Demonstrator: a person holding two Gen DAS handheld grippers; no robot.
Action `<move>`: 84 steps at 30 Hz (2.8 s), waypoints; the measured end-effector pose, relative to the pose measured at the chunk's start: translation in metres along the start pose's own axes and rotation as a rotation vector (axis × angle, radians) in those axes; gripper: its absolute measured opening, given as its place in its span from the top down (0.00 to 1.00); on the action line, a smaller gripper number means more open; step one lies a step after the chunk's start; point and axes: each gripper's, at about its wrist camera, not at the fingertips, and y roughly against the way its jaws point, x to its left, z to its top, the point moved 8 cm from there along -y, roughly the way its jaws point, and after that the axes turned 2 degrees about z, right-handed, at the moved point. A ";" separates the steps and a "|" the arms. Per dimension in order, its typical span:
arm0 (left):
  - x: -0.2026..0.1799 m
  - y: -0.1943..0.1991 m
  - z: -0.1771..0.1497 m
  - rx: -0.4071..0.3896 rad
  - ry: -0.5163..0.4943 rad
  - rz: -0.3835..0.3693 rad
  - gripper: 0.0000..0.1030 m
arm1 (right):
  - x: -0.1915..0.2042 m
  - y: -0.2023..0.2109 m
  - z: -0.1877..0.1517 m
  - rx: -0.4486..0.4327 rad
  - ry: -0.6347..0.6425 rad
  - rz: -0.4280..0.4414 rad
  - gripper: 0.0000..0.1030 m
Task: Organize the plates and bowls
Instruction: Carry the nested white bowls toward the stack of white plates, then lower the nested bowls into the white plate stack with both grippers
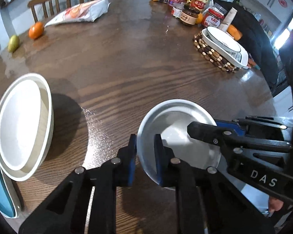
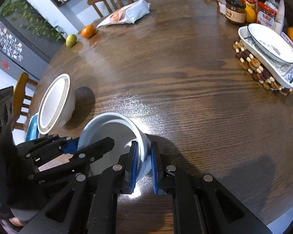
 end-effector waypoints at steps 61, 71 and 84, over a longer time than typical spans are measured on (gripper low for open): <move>0.137 0.119 0.020 -0.311 0.238 0.261 0.91 | 0.167 0.021 0.064 -0.158 0.316 0.124 0.89; 0.170 0.116 0.019 -0.271 0.306 0.270 0.91 | 0.195 0.002 0.078 -0.112 0.382 0.132 0.89; 0.186 0.078 0.005 -0.156 0.345 0.250 0.91 | 0.188 -0.039 0.069 0.000 0.354 0.119 0.89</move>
